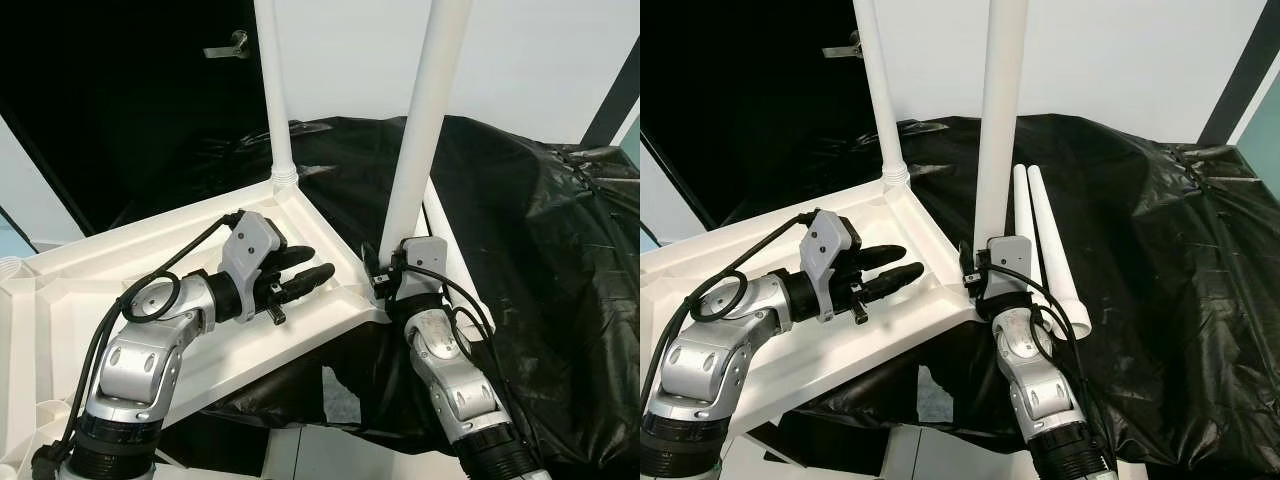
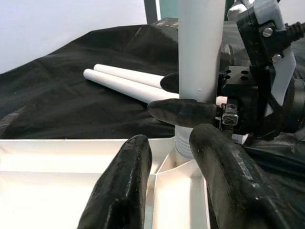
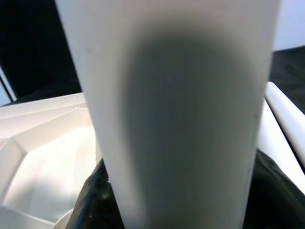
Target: Building children table
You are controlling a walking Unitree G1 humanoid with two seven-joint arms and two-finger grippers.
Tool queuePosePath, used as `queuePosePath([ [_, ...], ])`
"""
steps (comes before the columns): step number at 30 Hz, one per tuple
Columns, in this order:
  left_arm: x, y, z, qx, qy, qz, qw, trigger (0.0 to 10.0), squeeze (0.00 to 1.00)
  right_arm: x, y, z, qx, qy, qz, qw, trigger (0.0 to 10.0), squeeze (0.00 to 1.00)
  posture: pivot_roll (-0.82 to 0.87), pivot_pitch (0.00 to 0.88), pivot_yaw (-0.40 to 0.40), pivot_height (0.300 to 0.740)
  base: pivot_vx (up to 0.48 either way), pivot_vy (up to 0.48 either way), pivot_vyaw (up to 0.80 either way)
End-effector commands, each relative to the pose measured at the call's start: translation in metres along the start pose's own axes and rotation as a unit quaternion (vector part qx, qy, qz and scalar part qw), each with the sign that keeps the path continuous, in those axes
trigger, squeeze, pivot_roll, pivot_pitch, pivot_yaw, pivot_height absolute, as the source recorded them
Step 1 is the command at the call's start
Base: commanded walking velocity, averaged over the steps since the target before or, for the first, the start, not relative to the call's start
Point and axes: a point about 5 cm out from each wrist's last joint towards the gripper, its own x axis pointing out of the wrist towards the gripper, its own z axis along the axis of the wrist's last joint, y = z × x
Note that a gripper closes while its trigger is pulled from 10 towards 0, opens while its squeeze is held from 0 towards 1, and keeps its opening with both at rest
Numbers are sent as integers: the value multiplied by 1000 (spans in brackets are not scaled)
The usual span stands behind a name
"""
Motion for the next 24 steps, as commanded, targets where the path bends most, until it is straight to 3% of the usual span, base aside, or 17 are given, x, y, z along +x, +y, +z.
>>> queuePosePath([
  [1, 2, 4, 1, 6, 3, 33, 999, 10000, 0, -4, -8, -16, -36, 39, -4, 999, 10000, 0, 79, 0, 16, 740, 0, 0, 0],
  [10, 1, 4, 1, 5, 3, 33, 999, 10000, 0, -8, -11, -25, -14, 62, -6, 998, 10000, 0, 82, 0, 17, 740, 0, 0, 0],
  [13, 1, 4, 1, 5, 3, 33, 999, 10000, 0, -8, -14, -25, 34, 70, -41, 996, 10000, 0, 82, 0, 19, 740, 0, 0, 0],
  [17, 1, 4, 1, 5, 3, 33, 999, 10000, 0, -6, -15, -25, 66, 74, -52, 994, 10000, 0, 81, 0, 22, 740, 0, 0, 0],
  [24, 1, 6, 2, 6, 2, 33, 999, 10000, 0, -4, -15, -25, 69, 74, -51, 994, 10000, 0, 80, 0, 25, 740, 0, 0, 0],
])
